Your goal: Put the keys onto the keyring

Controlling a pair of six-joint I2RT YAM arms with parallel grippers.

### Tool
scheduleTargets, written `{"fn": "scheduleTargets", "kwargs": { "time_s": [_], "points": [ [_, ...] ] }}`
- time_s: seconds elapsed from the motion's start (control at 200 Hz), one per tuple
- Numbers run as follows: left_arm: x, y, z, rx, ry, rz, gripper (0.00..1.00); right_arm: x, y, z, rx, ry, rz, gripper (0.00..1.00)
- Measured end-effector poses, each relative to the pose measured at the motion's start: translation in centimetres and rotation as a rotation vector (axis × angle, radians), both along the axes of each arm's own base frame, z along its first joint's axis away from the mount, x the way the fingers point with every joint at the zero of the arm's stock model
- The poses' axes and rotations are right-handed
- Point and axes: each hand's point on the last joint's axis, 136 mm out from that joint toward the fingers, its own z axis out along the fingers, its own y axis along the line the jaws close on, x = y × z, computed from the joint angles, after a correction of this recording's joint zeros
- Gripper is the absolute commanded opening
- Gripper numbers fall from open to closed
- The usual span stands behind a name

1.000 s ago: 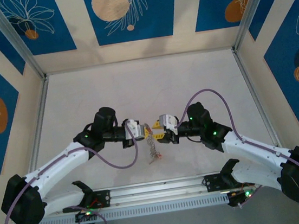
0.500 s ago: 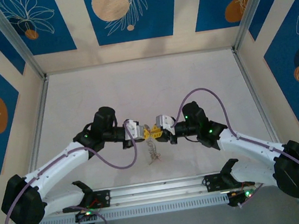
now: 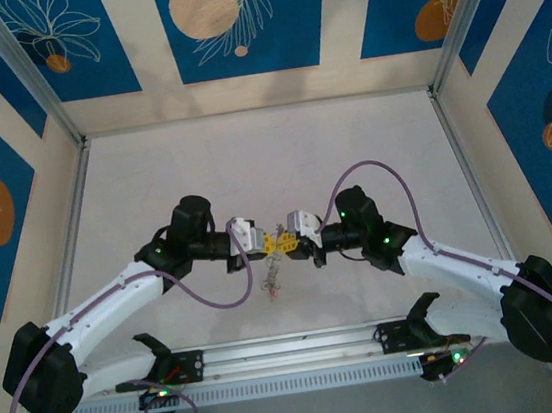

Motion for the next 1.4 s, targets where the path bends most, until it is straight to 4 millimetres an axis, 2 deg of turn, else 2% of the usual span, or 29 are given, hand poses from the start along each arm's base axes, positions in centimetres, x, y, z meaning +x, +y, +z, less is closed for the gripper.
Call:
{"fn": "scheduleTargets", "kwargs": {
  "time_s": [0.57,1.4],
  "points": [
    [0.5,0.2,0.1,-0.014,-0.058,0.026,0.0,0.0,-1.0,1.0,-0.002,-0.031,-0.041,0.0],
    [1.5,-0.4,-2.6,0.078,-0.012,0.023,0.0,0.3,-1.4,-0.3,-0.051,0.003,-0.072,0.0]
  ]
}}
